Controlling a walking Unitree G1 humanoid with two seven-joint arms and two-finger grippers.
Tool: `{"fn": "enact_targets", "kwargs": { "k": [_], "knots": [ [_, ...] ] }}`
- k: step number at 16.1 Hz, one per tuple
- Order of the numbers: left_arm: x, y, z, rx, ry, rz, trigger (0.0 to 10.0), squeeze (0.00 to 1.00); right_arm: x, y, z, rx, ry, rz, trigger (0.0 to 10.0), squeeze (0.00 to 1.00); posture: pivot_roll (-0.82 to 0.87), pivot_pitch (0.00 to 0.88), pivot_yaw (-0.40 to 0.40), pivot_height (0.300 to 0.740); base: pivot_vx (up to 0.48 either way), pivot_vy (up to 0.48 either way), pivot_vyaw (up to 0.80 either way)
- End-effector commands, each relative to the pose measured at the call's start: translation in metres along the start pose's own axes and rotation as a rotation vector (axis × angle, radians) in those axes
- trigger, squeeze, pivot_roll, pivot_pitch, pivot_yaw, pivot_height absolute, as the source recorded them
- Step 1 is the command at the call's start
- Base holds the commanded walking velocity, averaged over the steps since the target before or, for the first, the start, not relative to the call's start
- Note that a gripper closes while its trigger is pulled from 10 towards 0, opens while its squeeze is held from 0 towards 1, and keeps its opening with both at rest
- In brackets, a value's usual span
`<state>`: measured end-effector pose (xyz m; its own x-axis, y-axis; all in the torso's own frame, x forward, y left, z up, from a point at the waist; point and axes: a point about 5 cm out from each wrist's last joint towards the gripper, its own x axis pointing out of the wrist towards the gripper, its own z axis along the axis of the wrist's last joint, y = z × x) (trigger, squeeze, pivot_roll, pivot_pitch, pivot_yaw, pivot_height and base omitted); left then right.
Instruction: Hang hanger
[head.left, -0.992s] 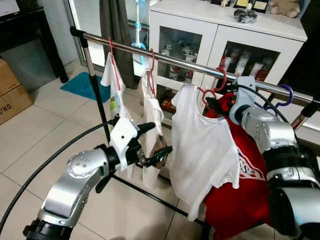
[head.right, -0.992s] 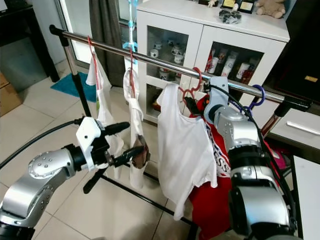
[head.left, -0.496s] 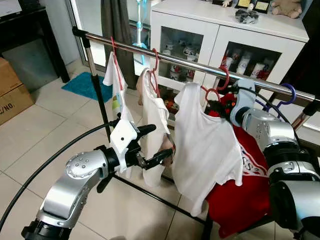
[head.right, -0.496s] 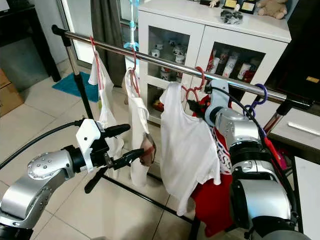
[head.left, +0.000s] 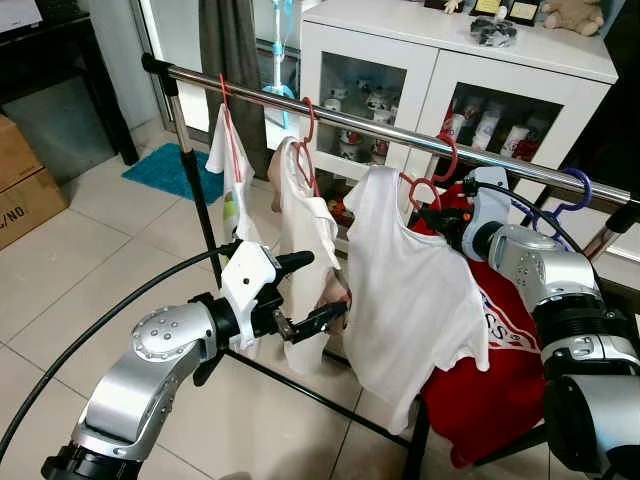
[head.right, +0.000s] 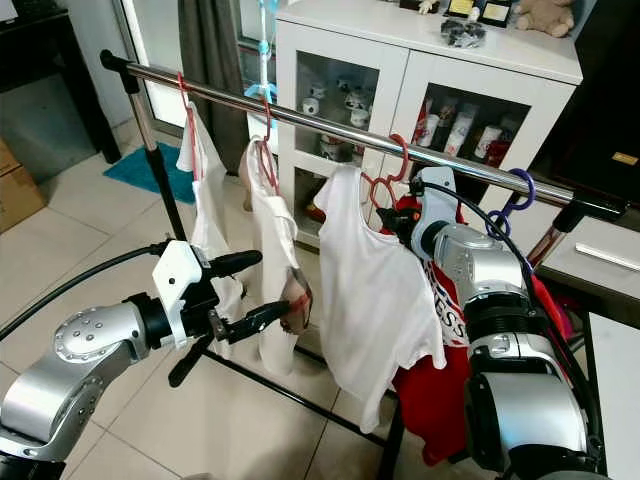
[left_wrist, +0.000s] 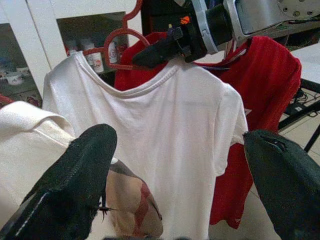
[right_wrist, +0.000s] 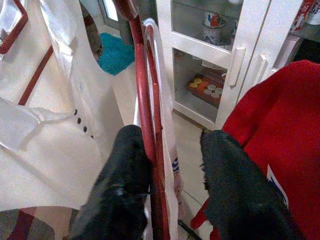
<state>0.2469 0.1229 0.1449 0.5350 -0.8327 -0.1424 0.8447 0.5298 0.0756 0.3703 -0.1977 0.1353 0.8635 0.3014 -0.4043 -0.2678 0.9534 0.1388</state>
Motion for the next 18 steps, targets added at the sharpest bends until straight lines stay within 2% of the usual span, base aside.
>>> {"fn": "enact_targets", "kwargs": {
  "k": [1,10,12,14,18],
  "knots": [
    [0.001,-0.003,0.003,0.019,0.003,-0.018,10.0,0.00,-0.003,-0.001,0.003,-0.003,-0.013,0.009,0.0,0.00,0.00,0.000,-0.039,0.740,0.000,0.000,0.00],
    [0.002,-0.003,0.003,0.021,0.004,-0.003,10.0,0.00,-0.006,0.007,-0.001,-0.023,-0.019,0.041,0.0,0.00,-0.01,0.000,-0.043,0.740,0.000,0.000,0.00],
    [0.002,-0.002,0.002,0.020,0.003,0.018,10.0,0.00,-0.007,0.009,0.001,0.006,-0.033,0.039,0.0,0.00,-0.01,0.000,-0.043,0.740,0.000,0.000,0.00],
    [0.001,-0.001,0.001,0.014,0.001,0.052,10.0,0.00,-0.008,0.015,0.002,-0.020,-0.064,0.052,0.0,0.00,-0.01,0.000,-0.044,0.740,0.000,0.000,0.00],
    [-0.001,0.003,0.003,-0.036,-0.006,0.120,10.0,0.00,-0.013,0.017,0.008,-0.023,-0.120,0.011,0.0,0.00,-0.01,0.000,-0.046,0.740,0.000,0.000,0.00]
  ]
}}
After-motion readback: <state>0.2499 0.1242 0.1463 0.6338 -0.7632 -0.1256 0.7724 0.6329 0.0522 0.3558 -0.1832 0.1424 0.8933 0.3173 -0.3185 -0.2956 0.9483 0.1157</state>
